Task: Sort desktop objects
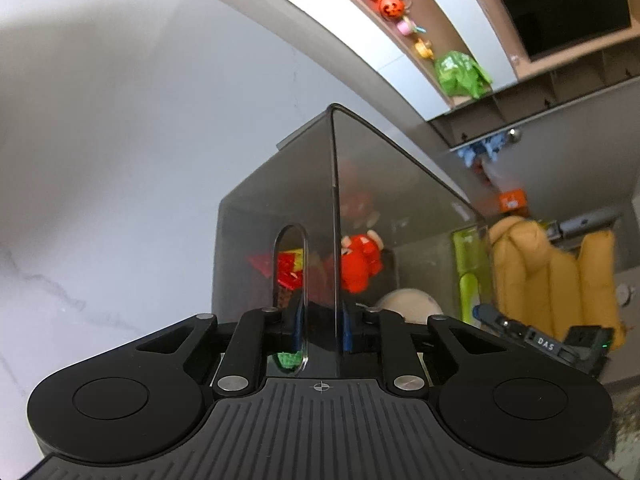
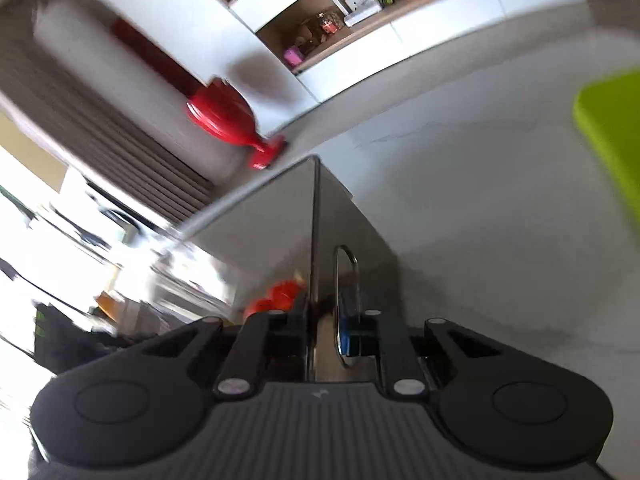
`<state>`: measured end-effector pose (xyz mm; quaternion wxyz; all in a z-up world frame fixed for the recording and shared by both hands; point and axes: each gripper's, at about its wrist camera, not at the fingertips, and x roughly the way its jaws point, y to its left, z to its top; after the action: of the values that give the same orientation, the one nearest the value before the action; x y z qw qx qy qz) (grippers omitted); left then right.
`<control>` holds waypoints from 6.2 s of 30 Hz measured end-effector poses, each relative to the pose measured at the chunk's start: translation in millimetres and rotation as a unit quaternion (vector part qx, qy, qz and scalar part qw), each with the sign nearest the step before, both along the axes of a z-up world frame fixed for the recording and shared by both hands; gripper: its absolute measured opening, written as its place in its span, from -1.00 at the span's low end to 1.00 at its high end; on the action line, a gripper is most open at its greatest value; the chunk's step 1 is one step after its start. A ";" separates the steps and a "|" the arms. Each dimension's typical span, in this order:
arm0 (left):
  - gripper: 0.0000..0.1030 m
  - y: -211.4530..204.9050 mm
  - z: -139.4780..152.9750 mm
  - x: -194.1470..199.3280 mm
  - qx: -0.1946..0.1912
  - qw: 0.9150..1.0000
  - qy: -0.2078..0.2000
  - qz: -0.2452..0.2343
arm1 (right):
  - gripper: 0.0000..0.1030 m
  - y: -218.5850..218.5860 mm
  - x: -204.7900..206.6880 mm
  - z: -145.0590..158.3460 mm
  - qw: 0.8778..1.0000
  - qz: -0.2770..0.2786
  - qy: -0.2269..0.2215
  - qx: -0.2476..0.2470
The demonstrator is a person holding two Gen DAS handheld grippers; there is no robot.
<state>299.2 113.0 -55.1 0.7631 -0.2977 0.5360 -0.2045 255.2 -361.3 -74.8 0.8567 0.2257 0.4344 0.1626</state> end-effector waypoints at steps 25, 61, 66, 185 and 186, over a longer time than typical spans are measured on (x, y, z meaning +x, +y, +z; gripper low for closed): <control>0.57 25.7 78.5 -139.2 0.170 0.979 -0.109 0.019 | -0.05 47.0 -118.0 82.2 0.980 0.015 -0.041 -0.196; 0.90 -46.3 30.3 -205.7 0.240 0.955 0.006 -0.174 | 0.22 251.2 14.4 -37.3 0.936 0.246 0.187 -0.166; 0.90 -53.1 32.3 -207.2 0.270 0.948 -0.019 -0.170 | 0.44 198.1 15.1 -11.3 0.959 0.133 0.184 -0.171; 0.93 -72.0 -26.2 -210.2 0.161 0.953 0.049 -0.253 | 0.37 143.1 9.6 -5.7 0.913 0.084 0.258 -0.304; 0.93 -72.7 -26.0 -210.4 0.162 0.952 0.049 -0.254 | 0.37 140.9 9.3 -4.4 0.922 0.086 0.261 -0.272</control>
<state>88.8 40.2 -81.1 0.6968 -0.0343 0.6564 -0.2871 264.6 -220.4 -79.2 0.7241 -0.0193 0.6878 0.0463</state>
